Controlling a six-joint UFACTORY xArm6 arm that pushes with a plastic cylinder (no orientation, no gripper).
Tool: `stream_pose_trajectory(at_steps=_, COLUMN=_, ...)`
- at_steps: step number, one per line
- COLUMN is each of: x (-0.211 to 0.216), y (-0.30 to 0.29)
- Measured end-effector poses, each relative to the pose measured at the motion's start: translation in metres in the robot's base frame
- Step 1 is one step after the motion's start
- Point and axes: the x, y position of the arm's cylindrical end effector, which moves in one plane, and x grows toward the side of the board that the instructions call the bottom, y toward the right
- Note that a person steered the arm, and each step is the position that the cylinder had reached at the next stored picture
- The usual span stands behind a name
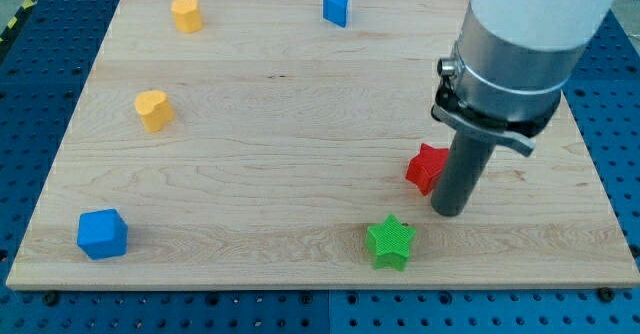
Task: Move the green star diagonally to the red star
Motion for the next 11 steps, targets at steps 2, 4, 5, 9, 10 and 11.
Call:
stream_pose_trajectory(at_steps=2, x=0.058, y=-0.024)
stream_pose_trajectory(at_steps=4, x=0.062, y=-0.077)
stream_pose_trajectory(at_steps=5, x=0.062, y=-0.106)
stream_pose_trajectory(at_steps=9, x=0.053, y=-0.063)
stream_pose_trajectory(at_steps=10, x=0.041, y=-0.075)
stream_pose_trajectory(at_steps=11, x=0.041, y=-0.115)
